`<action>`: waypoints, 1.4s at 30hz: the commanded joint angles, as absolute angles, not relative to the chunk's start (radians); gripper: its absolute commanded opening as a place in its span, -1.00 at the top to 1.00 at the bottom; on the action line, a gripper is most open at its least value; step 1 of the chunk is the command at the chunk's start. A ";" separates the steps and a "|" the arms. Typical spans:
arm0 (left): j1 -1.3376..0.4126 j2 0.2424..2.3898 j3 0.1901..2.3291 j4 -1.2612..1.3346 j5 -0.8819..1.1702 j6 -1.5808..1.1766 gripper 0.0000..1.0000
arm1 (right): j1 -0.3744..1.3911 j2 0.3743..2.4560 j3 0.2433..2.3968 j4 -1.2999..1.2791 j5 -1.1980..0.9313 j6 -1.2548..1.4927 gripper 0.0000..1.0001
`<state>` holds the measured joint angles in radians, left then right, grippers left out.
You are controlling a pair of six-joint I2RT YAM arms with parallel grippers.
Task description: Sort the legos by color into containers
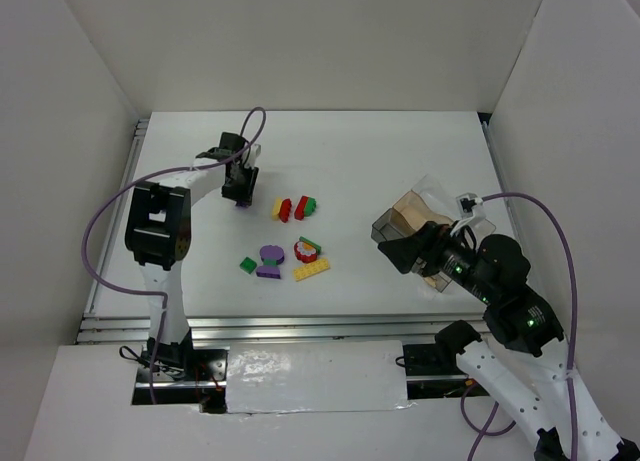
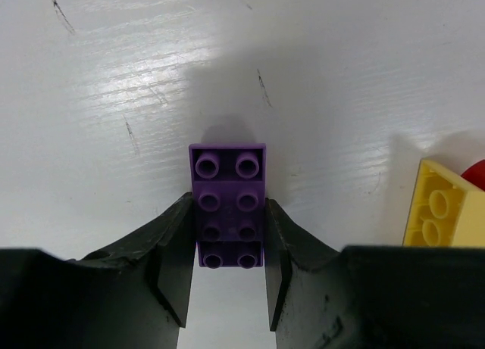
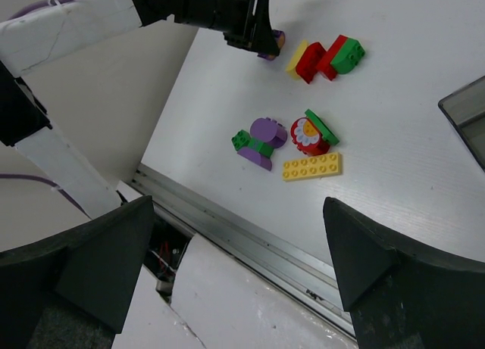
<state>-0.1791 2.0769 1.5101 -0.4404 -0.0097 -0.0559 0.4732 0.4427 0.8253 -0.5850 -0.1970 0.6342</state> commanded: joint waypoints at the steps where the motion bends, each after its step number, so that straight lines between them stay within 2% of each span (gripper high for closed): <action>1: -0.179 2.017 1.519 -0.451 0.023 -0.069 1.00 | 0.474 0.459 0.841 -0.525 -0.207 0.626 -0.99; 3: -0.184 1.964 1.529 -0.456 0.089 -0.071 1.00 | 0.471 0.465 0.830 -0.514 -0.199 0.630 -0.99; 5: -0.204 1.857 1.525 -0.454 0.239 -0.045 1.00 | 0.472 0.476 0.824 -0.500 -0.186 0.659 -0.99; 7: -0.280 1.710 1.487 -0.431 0.325 -0.019 1.00 | 0.471 0.479 0.821 -0.482 -0.140 0.714 -0.99; 12: -0.540 1.332 1.211 -0.224 0.296 -0.011 1.00 | 0.471 0.472 0.801 -0.397 -0.106 0.840 -0.99; 16: -0.664 1.172 1.065 -0.057 0.298 -0.015 1.00 | 0.474 0.554 0.822 -0.318 -0.178 0.885 -0.95; 20: -0.810 1.132 1.035 -0.058 0.218 0.014 1.00 | 0.491 0.638 0.857 -0.272 -0.250 0.899 -0.86; 23: -0.851 1.143 1.042 -0.069 0.200 0.026 1.00 | 0.527 0.652 0.841 -0.224 -0.247 0.910 -0.72; 28: -0.864 1.146 1.038 -0.052 0.230 0.023 1.00 | 0.603 0.707 0.838 -0.218 -0.207 0.900 -0.61; 33: -0.870 1.141 1.034 -0.031 0.271 0.014 1.00 | 0.646 0.756 0.818 -0.192 -0.160 0.885 -0.39; 41: -0.876 1.141 1.032 -0.012 0.317 0.008 1.00 | 0.710 0.857 0.831 -0.147 -0.153 0.859 -0.39; 42: -0.876 1.140 1.029 -0.009 0.324 0.008 1.00 | 0.712 0.865 0.831 -0.141 -0.150 0.859 -0.34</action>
